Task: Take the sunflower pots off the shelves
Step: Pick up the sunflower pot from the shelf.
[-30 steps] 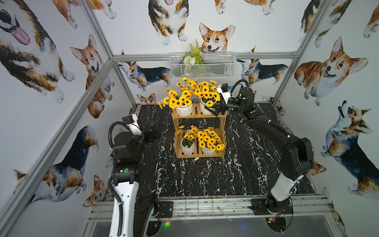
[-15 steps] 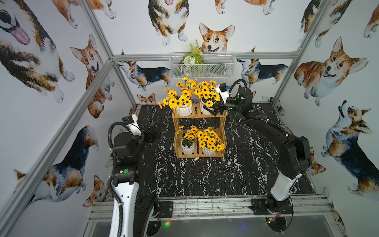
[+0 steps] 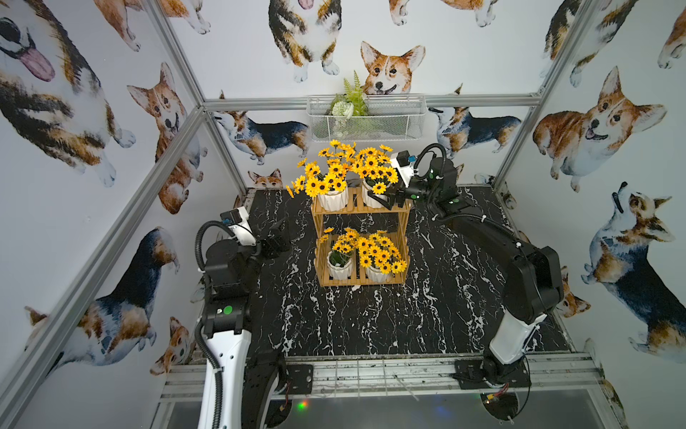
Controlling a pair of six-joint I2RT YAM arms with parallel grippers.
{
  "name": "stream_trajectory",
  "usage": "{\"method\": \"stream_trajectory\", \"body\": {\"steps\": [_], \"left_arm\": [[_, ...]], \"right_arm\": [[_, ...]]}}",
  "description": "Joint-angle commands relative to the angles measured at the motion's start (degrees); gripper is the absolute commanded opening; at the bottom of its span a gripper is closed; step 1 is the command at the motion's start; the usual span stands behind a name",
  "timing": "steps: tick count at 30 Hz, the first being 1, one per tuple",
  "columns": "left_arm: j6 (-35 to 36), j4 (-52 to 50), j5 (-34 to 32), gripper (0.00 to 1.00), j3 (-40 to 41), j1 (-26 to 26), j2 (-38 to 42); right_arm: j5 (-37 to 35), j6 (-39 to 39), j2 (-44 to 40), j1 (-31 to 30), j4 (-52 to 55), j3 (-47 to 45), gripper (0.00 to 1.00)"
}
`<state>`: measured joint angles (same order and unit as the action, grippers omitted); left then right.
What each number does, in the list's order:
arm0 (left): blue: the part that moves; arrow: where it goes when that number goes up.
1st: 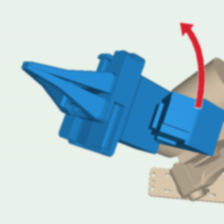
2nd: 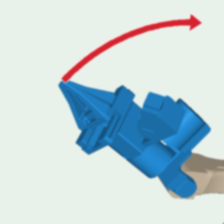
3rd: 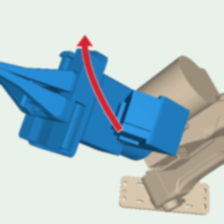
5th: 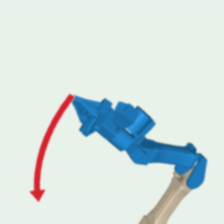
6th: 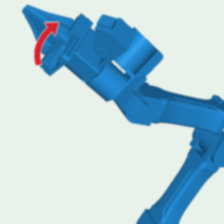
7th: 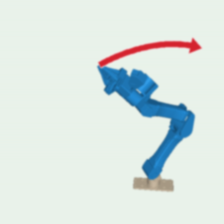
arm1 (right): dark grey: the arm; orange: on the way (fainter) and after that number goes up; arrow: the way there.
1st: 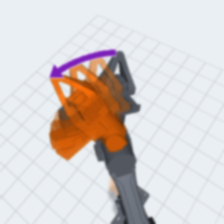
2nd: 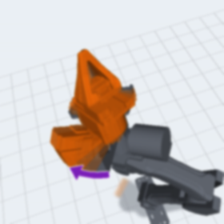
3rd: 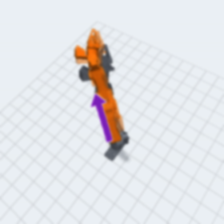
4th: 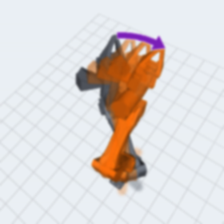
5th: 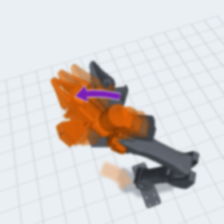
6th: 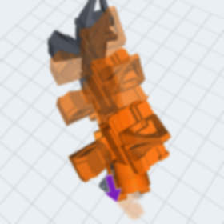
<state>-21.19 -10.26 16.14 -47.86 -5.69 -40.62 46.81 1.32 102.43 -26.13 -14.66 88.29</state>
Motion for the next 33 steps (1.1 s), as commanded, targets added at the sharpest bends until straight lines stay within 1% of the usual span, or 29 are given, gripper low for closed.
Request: {"method": "stream_trajectory", "body": {"steps": [1,5,10,12,14,16,18,19,33], "left_arm": [[0.3,0.0,-0.2,1.0,-0.5,-0.1,0.1],[0.3,0.0,-0.3,1.0,-0.5,-0.1,0.2],[0.3,0.0,-0.4,1.0,-0.5,-0.1,0.4],[0.3,0.0,-0.4,1.0,-0.5,-0.1,0.5],[0.4,0.0,-0.5,1.0,-0.5,-0.1,0.5],[0.4,0.0,-0.5,1.0,-0.5,-0.1,0.6],[0.4,-0.1,-0.6,1.0,-0.5,-0.1,0.6],[0.4,-0.1,-0.6,1.0,-0.5,-0.1,0.6],[0.4,-0.2,-0.6,1.0,-0.5,-0.1,1.3]], "right_arm": [[1.1,0.0,0.0,-0.1,0.7,0.4,0.88],[1.2,-0.8,0.1,-0.1,0.9,0.2,0.75],[0.1,-1.3,0.0,-0.1,0.9,0.0,0.64],[-0.1,-1.6,0.0,-0.1,0.7,0.0,0.53],[-0.1,-1.6,-0.2,-0.1,0.5,-0.2,0.41],[-0.3,-1.9,-0.5,-0.1,-0.5,-0.8,0.19],[-0.8,-2.0,-0.9,-0.1,-1.0,-1.5,0.02],[-0.8,-2.0,-1.1,-0.1,-1.4,-1.9,0.0],[-3.2,-3.3,-5.0,-0.1,-6.2,-4.9,0.0]]}}
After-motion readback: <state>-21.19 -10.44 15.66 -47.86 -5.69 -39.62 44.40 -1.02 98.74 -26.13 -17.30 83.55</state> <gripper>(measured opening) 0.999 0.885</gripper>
